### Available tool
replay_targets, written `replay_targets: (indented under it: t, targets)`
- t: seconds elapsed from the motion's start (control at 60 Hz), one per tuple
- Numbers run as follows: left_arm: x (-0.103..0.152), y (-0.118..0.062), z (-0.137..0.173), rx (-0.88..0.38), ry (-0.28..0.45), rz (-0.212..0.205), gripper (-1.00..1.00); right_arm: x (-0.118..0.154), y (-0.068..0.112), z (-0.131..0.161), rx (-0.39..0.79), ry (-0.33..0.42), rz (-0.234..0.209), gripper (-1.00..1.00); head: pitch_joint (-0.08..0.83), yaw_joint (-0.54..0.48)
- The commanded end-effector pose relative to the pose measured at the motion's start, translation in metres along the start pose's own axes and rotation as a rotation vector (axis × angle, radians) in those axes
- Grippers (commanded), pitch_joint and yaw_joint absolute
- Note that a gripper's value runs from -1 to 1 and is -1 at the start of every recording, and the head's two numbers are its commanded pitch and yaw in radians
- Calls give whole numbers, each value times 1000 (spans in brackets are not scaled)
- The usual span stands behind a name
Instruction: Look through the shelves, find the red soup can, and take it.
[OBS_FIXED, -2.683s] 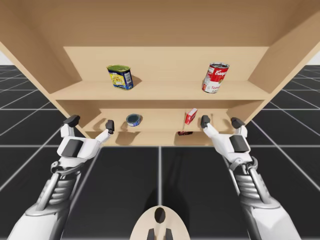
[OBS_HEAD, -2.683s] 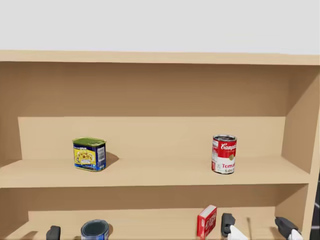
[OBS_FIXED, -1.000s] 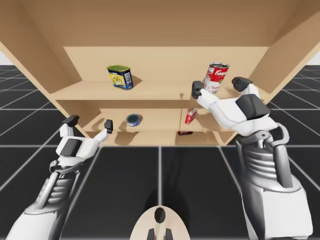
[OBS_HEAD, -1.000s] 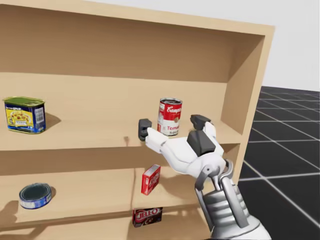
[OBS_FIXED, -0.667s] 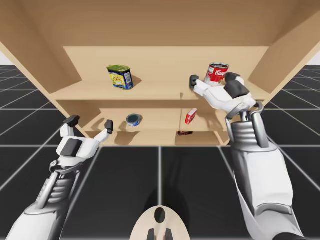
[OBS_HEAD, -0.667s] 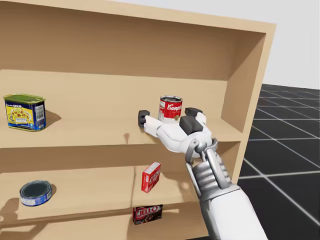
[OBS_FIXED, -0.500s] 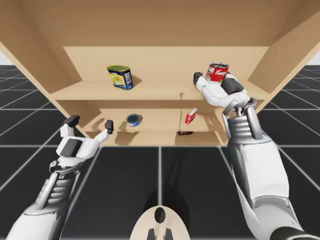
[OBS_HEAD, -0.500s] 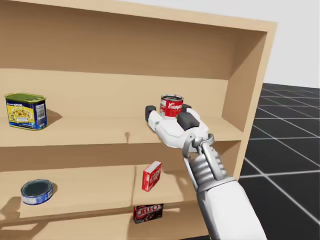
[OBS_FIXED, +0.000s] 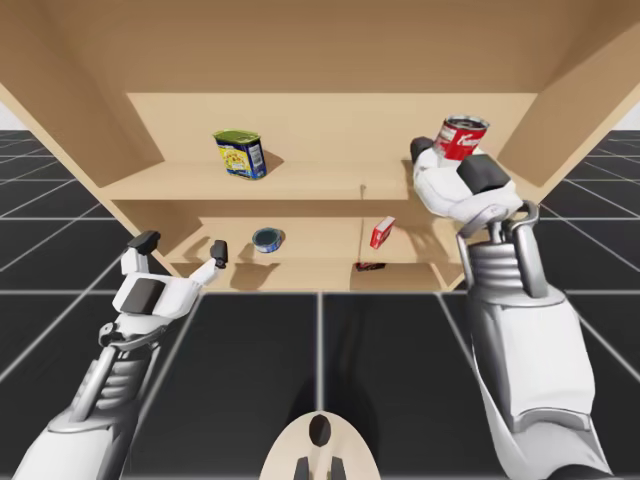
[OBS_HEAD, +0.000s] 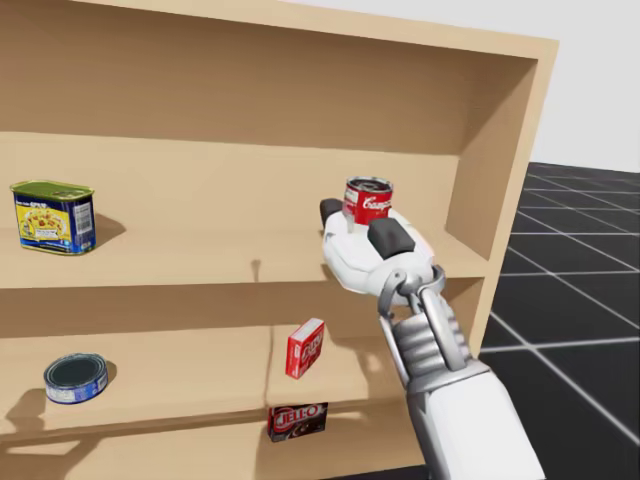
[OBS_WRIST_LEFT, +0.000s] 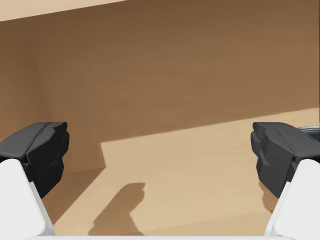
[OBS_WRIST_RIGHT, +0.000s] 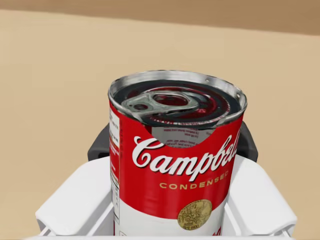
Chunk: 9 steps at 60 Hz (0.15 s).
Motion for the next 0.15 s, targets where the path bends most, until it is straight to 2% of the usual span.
replay_targets:
  t: [0.017, 0.15]
  targets:
    - [0, -1, 1, -1, -1, 0, -1000, 39, 9, 38, 60, -76, 21, 1000, 199, -269]
    - [0, -1, 0, -1, 0, -1, -1000, 43, 18, 73, 93, -101, 30, 1000, 199, -265]
